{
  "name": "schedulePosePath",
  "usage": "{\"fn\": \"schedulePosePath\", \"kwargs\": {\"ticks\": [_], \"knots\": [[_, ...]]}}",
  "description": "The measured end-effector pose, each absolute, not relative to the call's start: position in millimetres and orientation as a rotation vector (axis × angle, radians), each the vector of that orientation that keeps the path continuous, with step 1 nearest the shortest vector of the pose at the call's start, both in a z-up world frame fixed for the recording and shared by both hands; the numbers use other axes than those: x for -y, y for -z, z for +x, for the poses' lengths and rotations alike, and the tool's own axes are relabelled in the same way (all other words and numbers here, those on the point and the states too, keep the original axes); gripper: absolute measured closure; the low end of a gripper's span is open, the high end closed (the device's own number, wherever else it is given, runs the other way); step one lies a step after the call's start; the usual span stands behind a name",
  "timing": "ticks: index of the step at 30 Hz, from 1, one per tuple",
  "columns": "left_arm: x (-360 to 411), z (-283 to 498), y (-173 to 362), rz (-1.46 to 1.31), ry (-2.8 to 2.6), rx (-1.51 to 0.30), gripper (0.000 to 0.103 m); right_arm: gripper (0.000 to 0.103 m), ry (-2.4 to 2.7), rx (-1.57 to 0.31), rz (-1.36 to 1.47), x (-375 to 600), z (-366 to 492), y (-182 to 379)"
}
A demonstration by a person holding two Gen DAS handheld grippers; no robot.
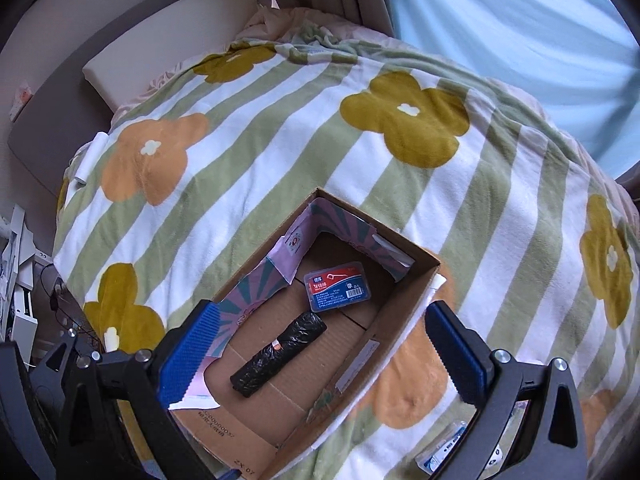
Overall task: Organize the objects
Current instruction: 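Withdraw both open tools from the cardboard box back toward the items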
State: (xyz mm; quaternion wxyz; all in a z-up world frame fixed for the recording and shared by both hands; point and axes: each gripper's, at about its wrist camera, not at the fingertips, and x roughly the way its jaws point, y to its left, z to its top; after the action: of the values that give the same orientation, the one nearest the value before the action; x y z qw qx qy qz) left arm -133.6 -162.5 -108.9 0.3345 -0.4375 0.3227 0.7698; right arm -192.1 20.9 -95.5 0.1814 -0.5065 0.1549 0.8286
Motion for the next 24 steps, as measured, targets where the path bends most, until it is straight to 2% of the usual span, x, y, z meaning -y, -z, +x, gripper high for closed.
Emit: {"fn": "schedulePosePath", "kwargs": {"ticks": [11, 24], "knots": [[155, -91, 59, -1.086, -2.04, -0.779, 0.0, 0.001, -2.26, -0.472, -1.253, -15, -80, 48], [102, -16, 56, -1.055, -1.958, -0.743, 0.0, 0.001, -2.162, -0.49, -1.15, -27, 70, 29]]}}
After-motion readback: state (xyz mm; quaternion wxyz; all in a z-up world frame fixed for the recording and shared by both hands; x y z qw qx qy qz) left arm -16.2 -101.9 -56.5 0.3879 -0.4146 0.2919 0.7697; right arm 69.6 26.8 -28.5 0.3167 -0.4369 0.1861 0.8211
